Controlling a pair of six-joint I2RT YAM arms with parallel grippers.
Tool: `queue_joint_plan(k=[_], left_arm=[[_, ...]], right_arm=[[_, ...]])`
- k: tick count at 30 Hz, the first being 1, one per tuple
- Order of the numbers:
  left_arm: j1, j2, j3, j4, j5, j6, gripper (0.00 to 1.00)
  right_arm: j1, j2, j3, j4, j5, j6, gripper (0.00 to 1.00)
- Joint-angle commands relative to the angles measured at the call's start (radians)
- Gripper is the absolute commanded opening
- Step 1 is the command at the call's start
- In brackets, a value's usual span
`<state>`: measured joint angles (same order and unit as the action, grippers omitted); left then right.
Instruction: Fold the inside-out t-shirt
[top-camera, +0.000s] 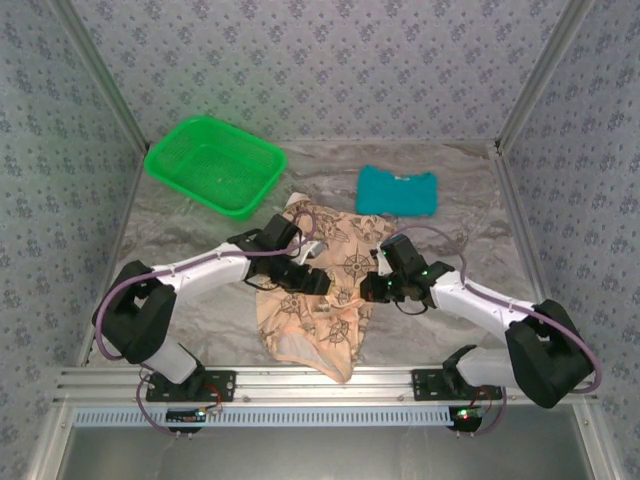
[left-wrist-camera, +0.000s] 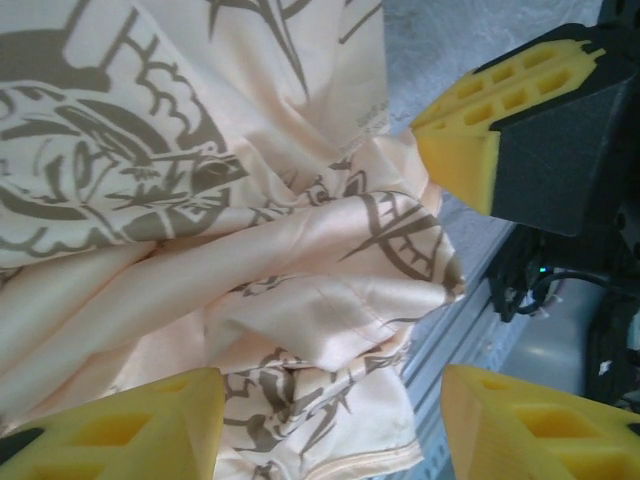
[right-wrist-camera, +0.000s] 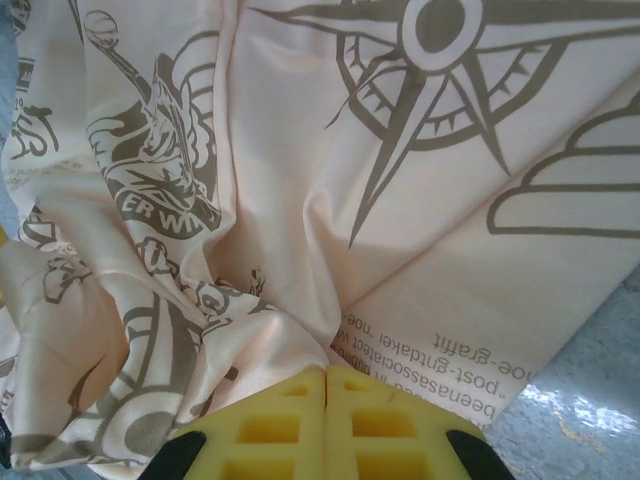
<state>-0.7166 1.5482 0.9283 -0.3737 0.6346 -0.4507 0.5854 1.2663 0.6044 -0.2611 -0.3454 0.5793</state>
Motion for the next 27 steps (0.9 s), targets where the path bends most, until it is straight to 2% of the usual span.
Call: queue_joint_plan(k=[1, 6, 8, 9, 14, 19, 20, 23, 27], left_arm=[[-0.006, -0.002, -0.01, -0.027, -0.045, 0.064, 0.61], [-0.01, 0.028, -0.032, 0.053, -0.053, 0.056, 0.6], [-0.014, 0.054, -0.008, 0.067, -0.051, 0.052, 0.57], [-0.018, 0.07, 0.007, 0.072, -0.044, 0.053, 0.5], [-0.021, 0.11, 0.049, 0.029, -0.041, 0.086, 0.01], [-0.003, -0.012, 0.088, -0.095, -0.003, 0.088, 0.0], [0.004, -0.033, 0.095, -0.122, 0.03, 0.077, 0.0], [0.024, -0.058, 0.088, -0.135, 0.236, 0.029, 0.0], [0.015, -0.073, 0.048, -0.125, 0.369, -0.022, 0.0]], right_arm=[[0.003, 0.003, 0.001, 0.009, -0.01, 0.002, 0.0], [-0.008, 0.001, -0.005, 0.012, -0.016, -0.008, 0.0], [-0.008, -0.001, -0.005, 0.023, -0.03, -0.011, 0.0], [-0.006, -0.002, -0.006, 0.027, -0.033, -0.013, 0.0], [-0.016, -0.018, 0.001, -0.004, 0.016, -0.014, 0.0], [-0.037, 0.008, 0.035, -0.097, 0.162, -0.028, 0.0], [-0.051, 0.026, 0.04, -0.096, 0.18, -0.036, 0.0], [-0.071, 0.105, 0.051, -0.034, 0.217, -0.061, 0.0], [-0.042, 0.159, 0.083, 0.038, 0.161, -0.122, 0.1]])
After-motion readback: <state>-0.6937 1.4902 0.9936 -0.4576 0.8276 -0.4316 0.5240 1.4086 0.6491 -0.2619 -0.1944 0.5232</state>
